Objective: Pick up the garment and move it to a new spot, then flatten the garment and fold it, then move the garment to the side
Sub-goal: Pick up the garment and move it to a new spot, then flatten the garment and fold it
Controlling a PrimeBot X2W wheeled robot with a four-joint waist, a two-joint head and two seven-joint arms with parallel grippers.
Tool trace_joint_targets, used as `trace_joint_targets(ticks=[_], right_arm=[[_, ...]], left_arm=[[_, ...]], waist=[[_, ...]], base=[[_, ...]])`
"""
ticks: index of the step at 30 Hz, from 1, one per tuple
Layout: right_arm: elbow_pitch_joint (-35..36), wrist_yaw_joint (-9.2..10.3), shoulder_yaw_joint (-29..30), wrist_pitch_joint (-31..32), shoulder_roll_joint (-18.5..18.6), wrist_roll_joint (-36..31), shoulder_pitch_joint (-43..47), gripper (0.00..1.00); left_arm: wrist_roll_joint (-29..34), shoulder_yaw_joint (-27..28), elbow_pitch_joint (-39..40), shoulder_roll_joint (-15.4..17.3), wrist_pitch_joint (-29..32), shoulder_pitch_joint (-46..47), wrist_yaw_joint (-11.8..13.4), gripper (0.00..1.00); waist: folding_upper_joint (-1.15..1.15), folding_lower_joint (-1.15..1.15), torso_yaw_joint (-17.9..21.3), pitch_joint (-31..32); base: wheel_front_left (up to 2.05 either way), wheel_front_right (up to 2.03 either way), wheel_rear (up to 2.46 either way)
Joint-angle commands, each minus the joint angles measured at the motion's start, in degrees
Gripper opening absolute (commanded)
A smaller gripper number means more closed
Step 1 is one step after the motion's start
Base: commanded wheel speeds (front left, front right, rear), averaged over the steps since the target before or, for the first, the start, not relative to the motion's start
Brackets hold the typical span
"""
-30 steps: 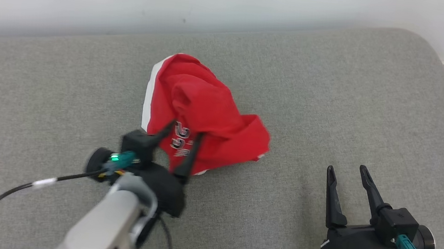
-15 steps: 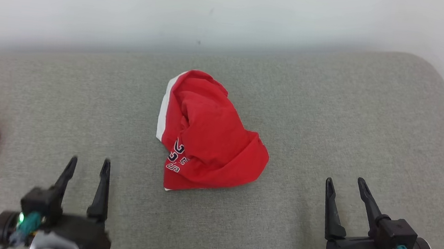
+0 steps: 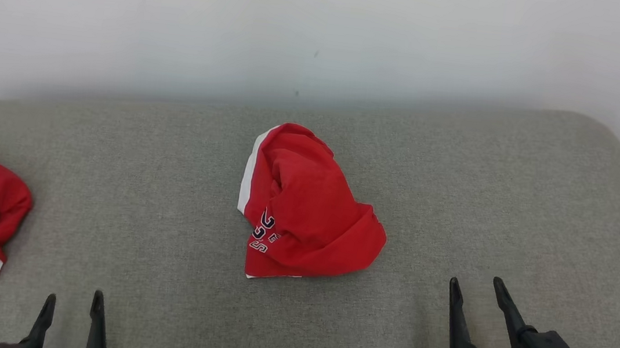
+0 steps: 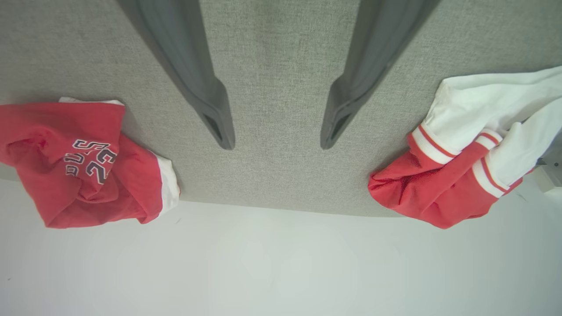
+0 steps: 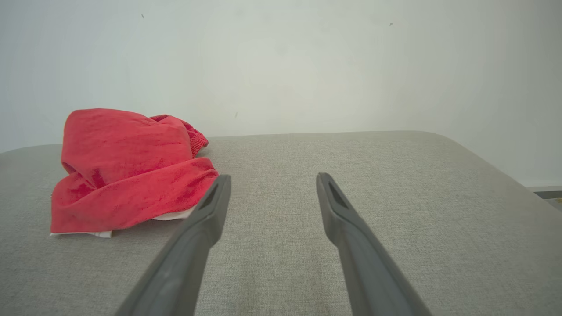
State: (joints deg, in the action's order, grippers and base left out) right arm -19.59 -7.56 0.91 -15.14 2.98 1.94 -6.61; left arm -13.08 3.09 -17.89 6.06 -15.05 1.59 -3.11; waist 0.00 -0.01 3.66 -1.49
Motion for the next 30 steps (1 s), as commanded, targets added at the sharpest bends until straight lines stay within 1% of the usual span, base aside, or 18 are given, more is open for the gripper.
trace_joint_targets(ticks=[1, 5, 13, 21, 30], right_arm=[[-0.1, 0.13, -0.2, 0.0, -0.1, -0.6, 0.7, 1.0], [-0.5, 0.13, -1.2, 0.0, -0.1, -0.1, 1.4, 1.0], [-1.0, 0.13, -1.8, 0.0, -0.1, 0.0, 1.4, 1.0], [-1.1, 0.13, -2.6, 0.0, -0.1, 0.5, 0.5, 1.0], [-3.7, 0.13, -2.7, 0.0, -0.1, 2.5, -5.2, 1.0]], left_arm=[[0.5, 0.7, 0.1, -0.3, -0.2, -1.0, -0.4, 1.0], [2.5, 3.8, 1.3, -1.7, -0.2, -3.7, -1.8, 1.0], [4.6, 5.6, 1.8, -2.8, -0.2, -4.8, -3.0, 1.0], [5.4, 3.8, 1.4, -3.2, -0.2, -4.3, -3.9, 1.0], [2.9, -0.7, 2.2, -3.2, -0.2, -0.5, -3.9, 1.0]], waist=[[0.0, 0.01, -0.5, 0.5], [0.0, 0.01, -1.0, 1.1], [0.0, 0.01, -1.5, 1.2], [0.0, 0.01, -2.6, 0.1], [0.0, 0.01, -7.0, -6.6]], base=[[0.0, 0.0, 0.0], [0.0, 0.0, 0.0], [0.0, 0.0, 0.0], [0.0, 0.0, 0.0], [0.0, 0.0, 0.0]])
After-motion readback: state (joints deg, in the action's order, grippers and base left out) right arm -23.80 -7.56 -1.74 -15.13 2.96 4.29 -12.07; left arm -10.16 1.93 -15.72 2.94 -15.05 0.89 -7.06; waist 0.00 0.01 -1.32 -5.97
